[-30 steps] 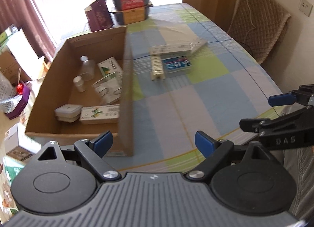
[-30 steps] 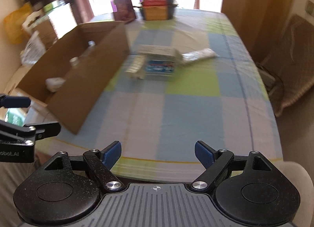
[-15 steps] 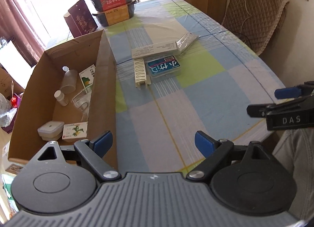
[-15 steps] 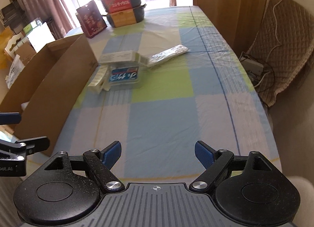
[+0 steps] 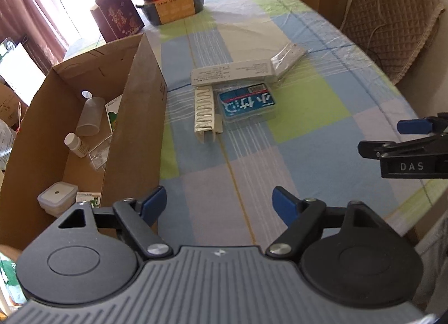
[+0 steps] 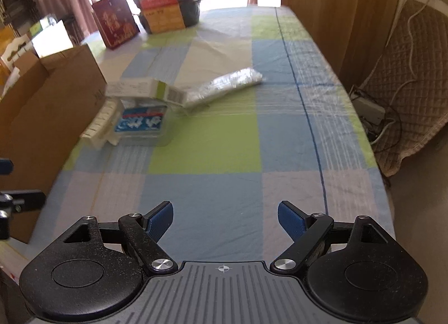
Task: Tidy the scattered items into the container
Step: 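Reach the left gripper to the cream zigzag plastic strip and close on it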
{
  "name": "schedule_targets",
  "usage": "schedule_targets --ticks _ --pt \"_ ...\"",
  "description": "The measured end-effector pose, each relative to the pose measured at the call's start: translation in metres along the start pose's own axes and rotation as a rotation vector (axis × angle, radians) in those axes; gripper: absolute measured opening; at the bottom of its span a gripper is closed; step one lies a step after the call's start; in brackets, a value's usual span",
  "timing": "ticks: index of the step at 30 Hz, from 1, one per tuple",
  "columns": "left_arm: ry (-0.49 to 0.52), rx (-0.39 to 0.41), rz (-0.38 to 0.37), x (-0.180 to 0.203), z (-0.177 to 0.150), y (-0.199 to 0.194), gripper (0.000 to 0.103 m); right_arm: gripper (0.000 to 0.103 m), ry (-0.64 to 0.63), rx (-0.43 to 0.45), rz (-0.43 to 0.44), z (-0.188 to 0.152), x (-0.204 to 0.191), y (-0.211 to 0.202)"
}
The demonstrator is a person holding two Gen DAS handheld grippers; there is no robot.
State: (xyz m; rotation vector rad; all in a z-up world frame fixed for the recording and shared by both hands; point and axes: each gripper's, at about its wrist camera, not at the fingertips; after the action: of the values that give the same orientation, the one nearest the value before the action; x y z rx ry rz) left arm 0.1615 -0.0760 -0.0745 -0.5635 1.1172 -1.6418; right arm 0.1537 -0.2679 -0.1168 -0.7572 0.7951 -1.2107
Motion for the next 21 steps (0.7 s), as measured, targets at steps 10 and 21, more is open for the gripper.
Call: schedule_targets --ticks 10,21 --pt "0.121 -0.063 0.057 0.005 0.053 0.059 0.065 0.087 0.060 -0.064 0.020 0.018 0.017 0.034" --pt "0.167 -0.160 0.097 0.012 0.089 0.126 0.061 0.087 0.151 -0.088 0.027 0.025 0.031 0.046"
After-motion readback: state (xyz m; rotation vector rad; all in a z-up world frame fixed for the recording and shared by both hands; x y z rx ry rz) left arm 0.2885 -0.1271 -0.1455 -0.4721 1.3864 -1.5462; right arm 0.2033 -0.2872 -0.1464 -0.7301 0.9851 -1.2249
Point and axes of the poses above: each gripper's, at about its wrist camera, not at the fingertips, and y roughly the way its jaws point, x to its right, z to its top, and after that the axes turned 1 degree about z, right-handed
